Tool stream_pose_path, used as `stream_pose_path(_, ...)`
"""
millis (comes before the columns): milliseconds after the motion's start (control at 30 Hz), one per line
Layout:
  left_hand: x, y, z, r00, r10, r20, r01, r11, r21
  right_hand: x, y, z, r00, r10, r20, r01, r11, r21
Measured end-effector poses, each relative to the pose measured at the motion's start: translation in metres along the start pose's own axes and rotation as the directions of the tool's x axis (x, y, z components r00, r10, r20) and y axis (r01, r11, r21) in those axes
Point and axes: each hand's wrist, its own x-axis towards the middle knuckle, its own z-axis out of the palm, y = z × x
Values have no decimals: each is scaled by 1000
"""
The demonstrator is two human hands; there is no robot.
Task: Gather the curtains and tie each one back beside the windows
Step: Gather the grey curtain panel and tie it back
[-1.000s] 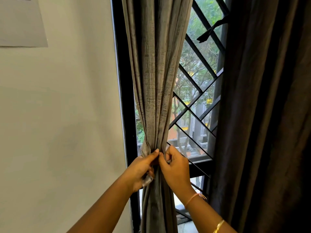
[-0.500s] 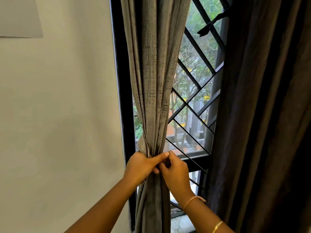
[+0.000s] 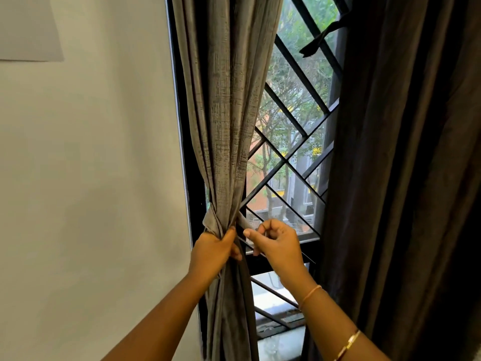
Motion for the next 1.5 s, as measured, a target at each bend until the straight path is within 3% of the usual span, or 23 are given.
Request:
stream_pose_path(100, -3, 5, 3, 979, -155, 134, 191, 930, -314, -7, 1, 7, 997, 28, 76, -25, 999, -36)
stream_pose_path(200, -13, 6, 4, 916, -207, 344, 383, 709, -592, -18, 8, 14, 997, 19, 72, -11, 995, -103)
stream_pose_path(300, -18, 2, 3, 901, -217, 375, 427, 592, -683, -28, 17, 13, 1000, -27, -10, 24, 973, -228)
stream_pose_path(433, -21, -2, 2, 928, -173, 331, 367, 587, -721, -43, 26, 18, 998, -11, -65, -2, 978, -208)
stream_pose_path(600, -32, -8, -3, 905, -72, 420, 409, 428, -806, -52, 31, 24, 997, -8, -77, -12, 965, -260)
stream_pose_path(733, -32, -10, -9, 910, -55, 411, 371, 551, -747, -43, 14, 25, 995, 64, 82, -31, 933, -358)
stream_pose_path(833, -27, -11, -13, 937, -76, 342, 325, 556, -765, -29, -5, 17, 947, 156, 280, -35, 918, -394)
stream_pose_path(900, -26, -9, -16, 948, -71, 310, 290, 592, -752, -23, -16, 14, 973, 64, 223, 25, 927, -373)
stream_pose_path(967, -29, -7, -16, 955, -44, 293, 242, 686, -686, -18, -25, 17, 991, -88, 104, 121, 916, -382)
stream_pose_path(1000, -32, -3, -15, 956, -15, 292, 208, 738, -643, -16, -30, 22, 986, -121, 111, 157, 894, -420)
stream_pose_path(1067, -39, 1, -8, 954, 50, 297, 137, 806, -576, -14, -33, 33, 980, -73, 187, 168, 808, -565)
stream_pose_path(1167, -45, 3, -6, 946, 111, 303, 43, 887, -461, -12, -29, 45, 983, -24, 180, 146, 694, -705)
stream_pose_path(1267, -41, 3, -17, 920, 127, 370, -9, 953, -304, -8, -31, 39, 984, -41, 174, 147, 733, -664)
stream_pose_path(1367, -33, 2, -38, 880, 85, 468, 35, 969, -244, -1, -35, 25, 990, -40, 132, 105, 838, -535)
stream_pose_path(1433, -26, 4, -47, 894, 129, 429, -42, 978, -206, -1, -36, 22, 990, -61, 125, 115, 865, -489)
stream_pose_path(1500, -20, 7, -52, 932, 230, 281, -234, 972, -20, -3, -34, 22, 989, -85, 122, 135, 862, -488)
